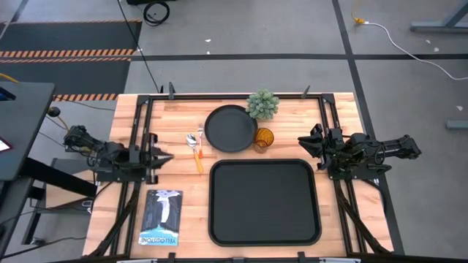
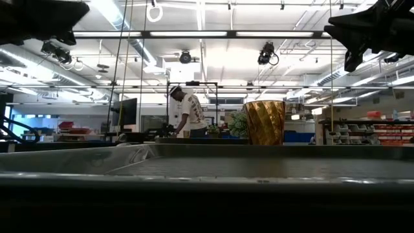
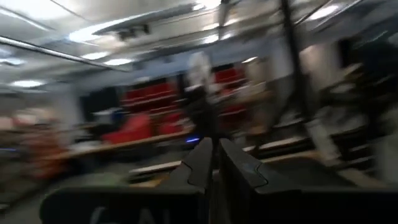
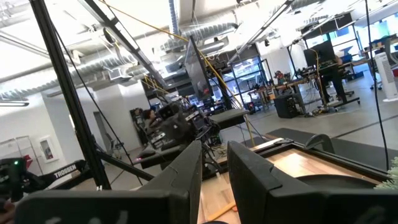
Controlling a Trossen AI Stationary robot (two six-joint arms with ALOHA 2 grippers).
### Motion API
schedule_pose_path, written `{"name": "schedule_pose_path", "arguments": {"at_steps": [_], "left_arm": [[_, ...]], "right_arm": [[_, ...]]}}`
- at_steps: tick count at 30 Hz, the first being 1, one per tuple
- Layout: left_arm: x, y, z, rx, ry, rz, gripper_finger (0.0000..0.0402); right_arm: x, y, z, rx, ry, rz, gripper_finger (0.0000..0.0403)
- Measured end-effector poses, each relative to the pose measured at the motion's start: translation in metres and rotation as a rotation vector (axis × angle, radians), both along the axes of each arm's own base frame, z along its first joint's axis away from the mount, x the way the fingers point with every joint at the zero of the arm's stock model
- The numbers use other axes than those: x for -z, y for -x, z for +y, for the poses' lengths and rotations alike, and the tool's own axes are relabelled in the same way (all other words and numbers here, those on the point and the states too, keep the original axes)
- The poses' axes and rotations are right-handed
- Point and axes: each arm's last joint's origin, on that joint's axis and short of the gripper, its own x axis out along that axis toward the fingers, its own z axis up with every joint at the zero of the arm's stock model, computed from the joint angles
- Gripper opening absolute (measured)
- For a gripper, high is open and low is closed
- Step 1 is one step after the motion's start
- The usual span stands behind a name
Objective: Pick and place plate/cup/fork/spoon on tray
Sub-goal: Put the brown glass on the top right of the black serving tray
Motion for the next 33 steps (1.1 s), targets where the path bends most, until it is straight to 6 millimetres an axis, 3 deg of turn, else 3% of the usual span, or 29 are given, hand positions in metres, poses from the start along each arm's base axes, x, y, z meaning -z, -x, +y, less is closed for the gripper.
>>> {"name": "schedule_pose_path", "arguments": {"at_steps": [4, 13, 25, 33], "left_arm": [[-0.001, 0.0, 0.003, -0.067, -0.045, -0.004, 0.0036], [-0.007, 0.0, 0.008, 0.003, 0.1, -0.088, 0.0037], [0.0, -0.004, 0.011, -0.008, 0.354, -0.05, 0.0039], [0.011, -0.017, 0.012, -0.043, 0.464, 0.056, 0.0102]], "right_arm": [[0.0, 0.0, 0.0, 0.0, 0.0, 0.0, 0.0084], [-0.001, 0.0, 0.0, 0.002, -0.001, -0.008, 0.0084], [-0.022, 0.011, -0.003, 0.018, -0.095, -0.262, 0.0084], [-0.016, 0.007, -0.002, -0.004, -0.102, -0.195, 0.0084]]}}
